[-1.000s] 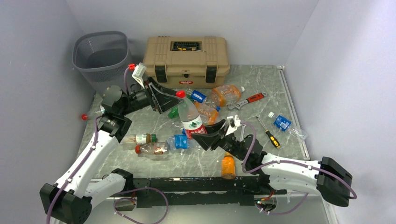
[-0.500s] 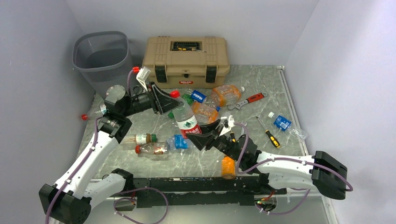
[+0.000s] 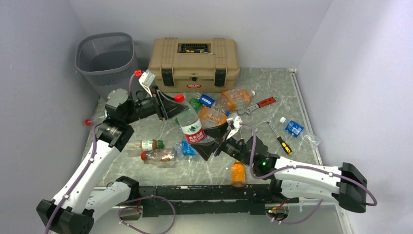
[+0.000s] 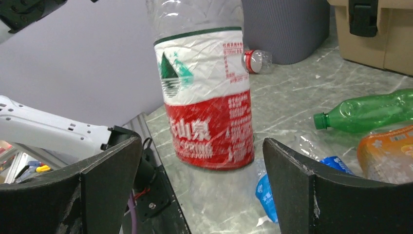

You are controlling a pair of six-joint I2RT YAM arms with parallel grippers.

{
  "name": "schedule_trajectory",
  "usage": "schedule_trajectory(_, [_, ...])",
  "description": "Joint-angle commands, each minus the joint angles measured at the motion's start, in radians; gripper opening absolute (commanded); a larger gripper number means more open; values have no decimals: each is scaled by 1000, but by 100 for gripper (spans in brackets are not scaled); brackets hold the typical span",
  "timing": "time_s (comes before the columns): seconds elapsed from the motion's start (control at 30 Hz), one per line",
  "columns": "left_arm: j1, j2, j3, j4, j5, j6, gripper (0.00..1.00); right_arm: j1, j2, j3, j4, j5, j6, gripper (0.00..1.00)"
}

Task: Put the plastic bottles in the bin
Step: Pick up the plastic bottle at the center of the board, then place the plastic bottle in the trash bin.

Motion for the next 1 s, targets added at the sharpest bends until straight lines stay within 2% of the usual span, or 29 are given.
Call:
schedule_trajectory(0.0, [0,-59,97,-119,-88,168,0,4,-127,79,-248,17,-7,100])
schedule_trajectory(0.13, [0,-67,196,-279,-228,314,0,4,-224,125,-452,111,27,100])
schedule_trajectory(0.3, [0,-61,293,-340,-399,432,0,-10,-418,16,-466,215,75,100])
schedule_trajectory(0.47, [0,-6,454,-358,-726,535,0,-12,-461,33,-594,304,60,100])
schedule_trajectory(0.57, [0,89,571,-362,-1016,604,0,-12,-467,47,-679,396,77,100])
schedule_trajectory(0.63, [8,179,675,-398,-1120,624,0,-12,-481,48,-721,428,76,100])
schedule_trajectory(0.73, [77,294,793,-411,-1119,596,0,-12,-510,65,-798,446,86,100])
schedule_trajectory(0.87, [234,363,812,-282,-1037,534,0,-12,-539,97,-898,445,104,99])
schedule_trajectory(0.97, [309,420,806,-162,-1080,561,0,-12,-564,88,-937,452,124,99])
